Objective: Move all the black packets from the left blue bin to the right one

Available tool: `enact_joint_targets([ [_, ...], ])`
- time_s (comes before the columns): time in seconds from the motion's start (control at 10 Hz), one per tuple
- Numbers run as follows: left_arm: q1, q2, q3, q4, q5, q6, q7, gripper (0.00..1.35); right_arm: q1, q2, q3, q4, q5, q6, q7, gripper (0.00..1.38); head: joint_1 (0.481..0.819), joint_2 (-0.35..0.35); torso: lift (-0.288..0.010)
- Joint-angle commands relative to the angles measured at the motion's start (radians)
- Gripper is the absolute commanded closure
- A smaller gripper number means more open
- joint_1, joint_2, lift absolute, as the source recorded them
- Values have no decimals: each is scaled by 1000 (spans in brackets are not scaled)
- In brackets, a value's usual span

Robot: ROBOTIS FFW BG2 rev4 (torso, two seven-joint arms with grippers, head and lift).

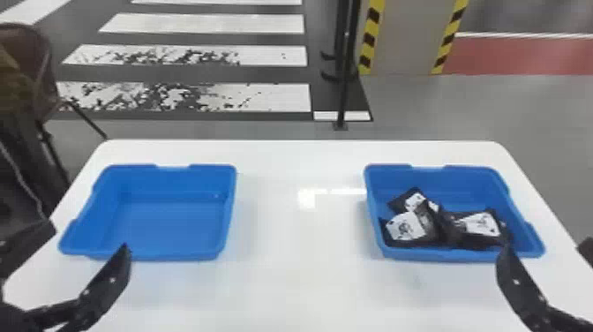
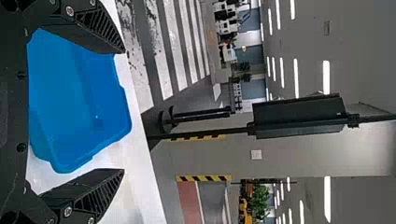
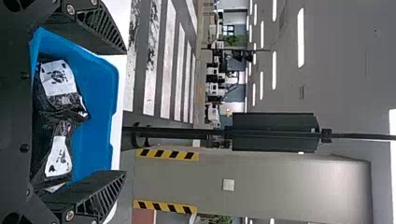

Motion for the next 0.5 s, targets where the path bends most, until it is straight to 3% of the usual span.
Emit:
enact_joint_targets([
  [0.0,-8,-3,-6,7,8,2,0,137,-15,2,2,16,-4,0,4,110,695,2,-140],
  [0.4,-16,-3,-20,14,22,27,0,139,-25,2,2,31,-10,0,10,110,695,-7,-140],
])
